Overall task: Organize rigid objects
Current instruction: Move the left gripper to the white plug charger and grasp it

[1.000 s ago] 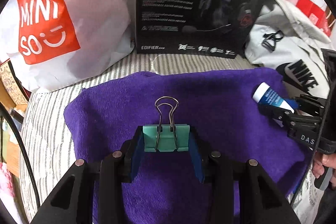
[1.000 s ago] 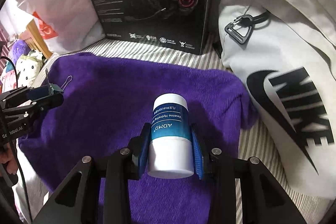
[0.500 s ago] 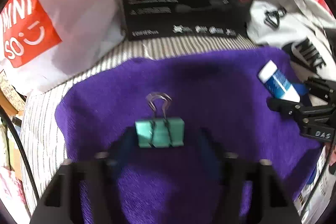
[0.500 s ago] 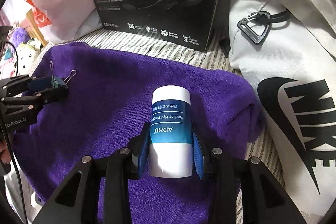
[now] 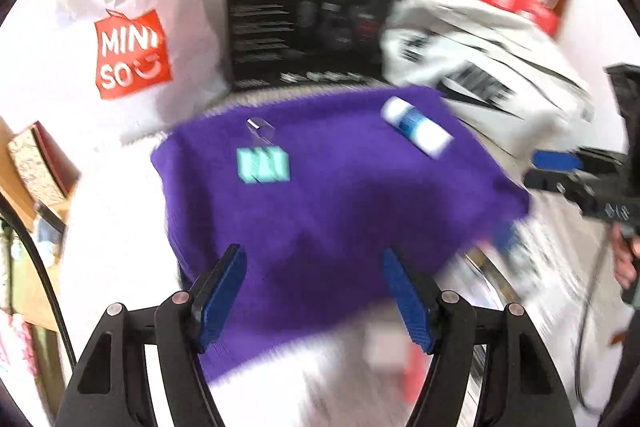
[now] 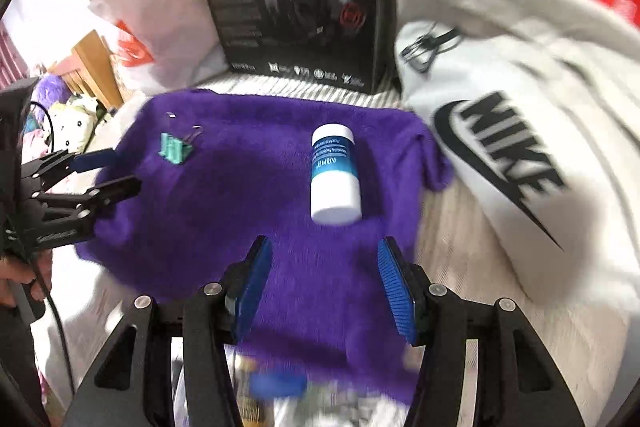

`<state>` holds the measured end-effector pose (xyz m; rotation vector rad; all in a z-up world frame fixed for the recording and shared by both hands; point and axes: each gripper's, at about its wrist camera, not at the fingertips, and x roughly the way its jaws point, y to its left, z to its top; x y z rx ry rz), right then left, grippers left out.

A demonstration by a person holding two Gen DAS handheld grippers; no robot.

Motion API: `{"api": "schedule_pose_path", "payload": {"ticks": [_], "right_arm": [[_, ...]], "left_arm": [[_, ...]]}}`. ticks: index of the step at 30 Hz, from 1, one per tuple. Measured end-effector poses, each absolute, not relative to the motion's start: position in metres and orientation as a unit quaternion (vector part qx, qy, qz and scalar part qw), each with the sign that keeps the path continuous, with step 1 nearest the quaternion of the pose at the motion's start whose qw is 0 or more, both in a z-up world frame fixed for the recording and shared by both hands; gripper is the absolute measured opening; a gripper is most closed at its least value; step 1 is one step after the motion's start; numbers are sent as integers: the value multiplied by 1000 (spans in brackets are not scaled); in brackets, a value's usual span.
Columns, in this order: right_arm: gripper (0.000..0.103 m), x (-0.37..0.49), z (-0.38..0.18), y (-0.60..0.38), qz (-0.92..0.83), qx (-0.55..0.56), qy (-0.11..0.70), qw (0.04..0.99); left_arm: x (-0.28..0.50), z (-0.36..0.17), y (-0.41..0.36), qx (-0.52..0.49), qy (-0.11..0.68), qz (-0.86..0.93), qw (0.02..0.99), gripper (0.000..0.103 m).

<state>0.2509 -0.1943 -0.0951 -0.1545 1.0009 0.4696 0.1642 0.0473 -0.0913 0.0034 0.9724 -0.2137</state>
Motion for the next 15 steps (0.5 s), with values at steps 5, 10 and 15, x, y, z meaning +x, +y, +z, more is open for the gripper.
{"api": "schedule_pose_path", "payload": {"ticks": [5, 10, 15], "right_arm": [[55, 198, -87, -231, 218, -42, 474, 852], [55, 153, -102, -263, 201, -2, 494, 846], [55, 125, -120, -284, 180, 29, 510, 840]], "left_arm": [[134, -116, 31, -14, 486, -125, 865, 68], [139, -154, 30, -32, 506, -126, 853, 53], [142, -150, 26, 9, 510, -107, 853, 37]]}}
